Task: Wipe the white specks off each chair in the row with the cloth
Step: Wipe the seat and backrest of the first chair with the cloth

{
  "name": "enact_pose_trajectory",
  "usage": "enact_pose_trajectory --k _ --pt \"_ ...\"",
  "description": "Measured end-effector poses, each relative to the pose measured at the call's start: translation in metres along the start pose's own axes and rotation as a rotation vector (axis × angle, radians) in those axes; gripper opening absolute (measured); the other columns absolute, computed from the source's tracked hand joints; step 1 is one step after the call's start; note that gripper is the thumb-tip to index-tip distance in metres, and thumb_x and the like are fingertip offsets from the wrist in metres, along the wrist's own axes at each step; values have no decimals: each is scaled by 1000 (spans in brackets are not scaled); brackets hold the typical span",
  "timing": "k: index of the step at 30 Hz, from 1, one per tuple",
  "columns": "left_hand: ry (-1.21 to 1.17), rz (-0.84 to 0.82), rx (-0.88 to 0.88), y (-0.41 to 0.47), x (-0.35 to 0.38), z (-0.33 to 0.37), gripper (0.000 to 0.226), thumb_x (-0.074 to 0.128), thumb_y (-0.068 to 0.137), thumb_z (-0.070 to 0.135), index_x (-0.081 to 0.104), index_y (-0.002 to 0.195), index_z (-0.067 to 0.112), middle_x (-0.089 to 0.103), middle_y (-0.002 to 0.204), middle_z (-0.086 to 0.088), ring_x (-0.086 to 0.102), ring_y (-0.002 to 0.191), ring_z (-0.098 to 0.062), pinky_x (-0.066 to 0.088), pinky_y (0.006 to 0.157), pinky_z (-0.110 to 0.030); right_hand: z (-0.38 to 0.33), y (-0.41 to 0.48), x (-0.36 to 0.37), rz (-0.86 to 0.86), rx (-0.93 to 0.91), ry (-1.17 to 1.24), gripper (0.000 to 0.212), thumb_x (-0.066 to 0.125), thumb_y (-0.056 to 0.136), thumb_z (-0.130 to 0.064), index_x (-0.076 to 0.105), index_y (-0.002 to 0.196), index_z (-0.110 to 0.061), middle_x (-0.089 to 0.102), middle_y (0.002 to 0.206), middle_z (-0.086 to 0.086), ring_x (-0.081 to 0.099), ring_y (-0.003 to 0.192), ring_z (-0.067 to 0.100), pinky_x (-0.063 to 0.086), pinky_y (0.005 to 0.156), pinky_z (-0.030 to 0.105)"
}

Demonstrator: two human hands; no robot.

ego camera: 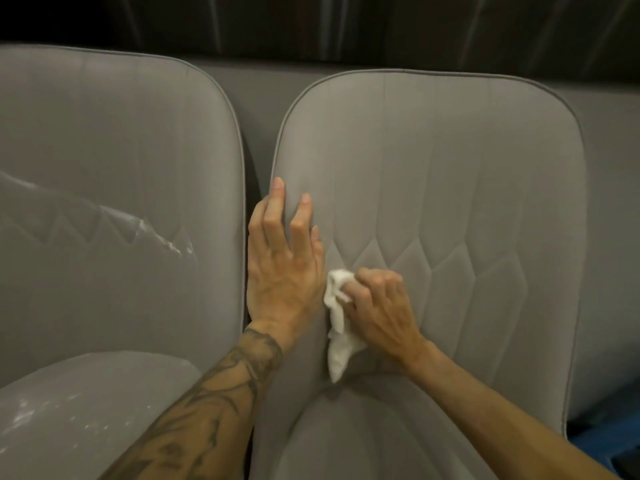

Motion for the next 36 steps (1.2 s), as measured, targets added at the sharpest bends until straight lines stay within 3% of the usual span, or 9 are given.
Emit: enact_pose_trajectory --k 3,7,8,14,17,23,29,33,36 --pt "0 -10 0 0 0 1 44 54 103 15 43 145 9 33 158 -24 43 138 -43 41 114 -49 -15 -15 7 16 145 41 16 48 100 -24 49 112 -13 46 114 10 49 93 30 42 83 42" --pt "22 -2 12 0 1 -1 42 54 103 15 44 144 9 37 156 -26 46 135 -43 40 113 -51 -41 -65 10 -236 -240 38 25 26 108 -21 49 115 -12 46 120 11 49 93 30 39 84 39" --pt "23 -2 6 1 1 -2 42 55 103 15 45 144 9 38 156 -26 47 134 -43 41 111 -53 -34 -58 8 -250 -247 28 24 27 107 -21 49 115 -13 46 119 11 51 92 30 38 83 39" --pt "-49 -33 -11 4 -11 -2 37 52 104 21 51 140 13 42 156 -22 51 131 -38 39 107 -56 37 129 -21 132 330 -51 23 42 103 -29 50 111 -9 55 105 19 50 91 34 39 80 44" --pt "-57 -109 76 6 -27 -18 40 45 106 28 48 145 17 38 162 -12 46 142 -28 31 114 -57 53 208 -33 183 472 -16 23 47 101 -31 55 105 -10 55 105 11 48 90 24 30 78 28" --pt "105 -239 47 15 -50 -79 62 38 106 44 34 159 12 26 168 -12 21 158 -27 14 127 -57 3 195 -27 -42 81 -5 24 49 100 -29 58 104 -7 56 107 16 47 92 28 31 80 35" --pt "150 -302 113 14 -50 -90 56 38 107 33 34 160 17 20 171 -8 17 159 -25 18 127 -52 50 261 -29 5 344 -157 36 40 101 -39 57 113 -11 54 116 11 49 100 27 34 82 32" --pt "102 -306 91 13 -52 -89 56 41 104 22 34 159 15 19 172 -6 15 160 -23 20 127 -52 -25 174 -21 -6 162 13 24 52 100 -27 60 104 -4 58 104 18 53 90 34 40 81 43" --pt "58 -359 113 9 -60 -91 57 43 101 19 37 157 14 18 172 -6 12 160 -22 17 128 -50 -67 105 -21 -97 -23 73 17 53 100 -25 57 106 -10 58 107 14 50 89 31 38 80 42"
Point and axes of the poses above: each hand's wrist, its own y-axis towards the middle knuckle, its own x-axis out of the palm, z = x × y, the point moved 3 cm from there along y, towards the middle knuckle
